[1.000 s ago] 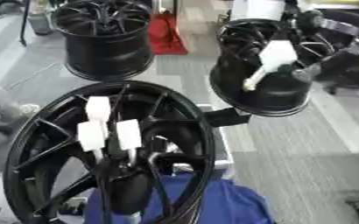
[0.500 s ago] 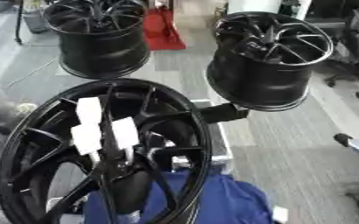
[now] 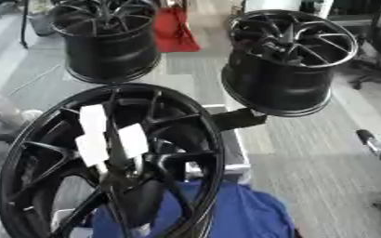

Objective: Pull the pin out of the wheel hub.

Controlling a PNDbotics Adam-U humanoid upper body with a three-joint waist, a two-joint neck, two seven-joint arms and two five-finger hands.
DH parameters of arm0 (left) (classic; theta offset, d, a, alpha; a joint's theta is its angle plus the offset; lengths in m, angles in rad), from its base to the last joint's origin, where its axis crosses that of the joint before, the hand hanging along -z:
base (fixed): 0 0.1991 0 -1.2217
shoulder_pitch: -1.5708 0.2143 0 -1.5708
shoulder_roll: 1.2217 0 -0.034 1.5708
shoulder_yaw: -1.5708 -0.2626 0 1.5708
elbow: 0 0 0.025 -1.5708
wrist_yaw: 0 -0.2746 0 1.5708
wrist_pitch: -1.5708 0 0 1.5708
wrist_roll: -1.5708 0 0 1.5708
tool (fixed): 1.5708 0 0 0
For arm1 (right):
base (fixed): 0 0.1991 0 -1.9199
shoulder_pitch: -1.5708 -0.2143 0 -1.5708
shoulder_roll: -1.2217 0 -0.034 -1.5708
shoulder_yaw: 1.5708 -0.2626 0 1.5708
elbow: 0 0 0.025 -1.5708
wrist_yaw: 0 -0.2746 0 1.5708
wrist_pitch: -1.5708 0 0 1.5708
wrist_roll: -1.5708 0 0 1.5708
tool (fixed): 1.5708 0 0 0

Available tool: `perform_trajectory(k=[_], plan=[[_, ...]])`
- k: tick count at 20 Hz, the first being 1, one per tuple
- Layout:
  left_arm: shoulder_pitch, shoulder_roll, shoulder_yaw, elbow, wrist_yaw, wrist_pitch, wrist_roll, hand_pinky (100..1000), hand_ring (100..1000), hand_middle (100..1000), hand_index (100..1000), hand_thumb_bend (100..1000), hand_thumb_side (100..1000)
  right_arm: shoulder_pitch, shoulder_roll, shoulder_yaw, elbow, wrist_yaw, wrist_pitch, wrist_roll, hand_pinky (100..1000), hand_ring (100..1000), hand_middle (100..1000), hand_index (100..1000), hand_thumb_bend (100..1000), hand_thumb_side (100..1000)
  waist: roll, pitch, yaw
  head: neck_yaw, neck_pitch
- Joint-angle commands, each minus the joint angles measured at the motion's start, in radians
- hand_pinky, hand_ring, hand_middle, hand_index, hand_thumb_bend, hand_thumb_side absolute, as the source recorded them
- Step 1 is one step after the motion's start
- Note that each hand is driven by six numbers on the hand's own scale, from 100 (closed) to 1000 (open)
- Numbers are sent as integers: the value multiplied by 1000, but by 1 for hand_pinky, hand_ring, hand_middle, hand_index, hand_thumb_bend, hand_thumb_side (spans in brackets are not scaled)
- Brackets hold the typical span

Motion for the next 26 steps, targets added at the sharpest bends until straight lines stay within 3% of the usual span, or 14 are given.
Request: perform_trajectory(k=[1, 8, 16, 21, 26], plan=[[-14, 3, -6, -17, 3, -4, -9, 578, 644, 624, 802, 438, 489, -21, 17, 20, -45, -69, -20, -35, 727, 897, 847, 891, 429, 308, 1, -6, 3, 0, 2], [-19, -2, -14, -16, -3, -3, -17, 576, 646, 626, 802, 436, 489, -55, 59, 89, -110, -144, -43, -15, 720, 886, 837, 887, 380, 265, 0, 1, 12, 47, 43], [-23, -6, -21, -14, -13, 2, -25, 577, 657, 633, 802, 437, 489, -74, 80, 148, -133, -191, -38, 43, 717, 885, 836, 894, 356, 230, 1, 6, 12, 82, 46], [-20, -7, -22, -11, -19, 5, -31, 578, 665, 642, 804, 441, 491, -79, 74, 175, -140, -214, -45, 89, 721, 893, 846, 909, 384, 265, 0, 8, 12, 86, 46], [-18, -8, -24, -8, -38, 7, -51, 590, 689, 667, 815, 494, 514, -87, 69, 200, -163, -177, -63, 187, 742, 943, 915, 969, 491, 370, -1, 8, 13, 82, 46]])
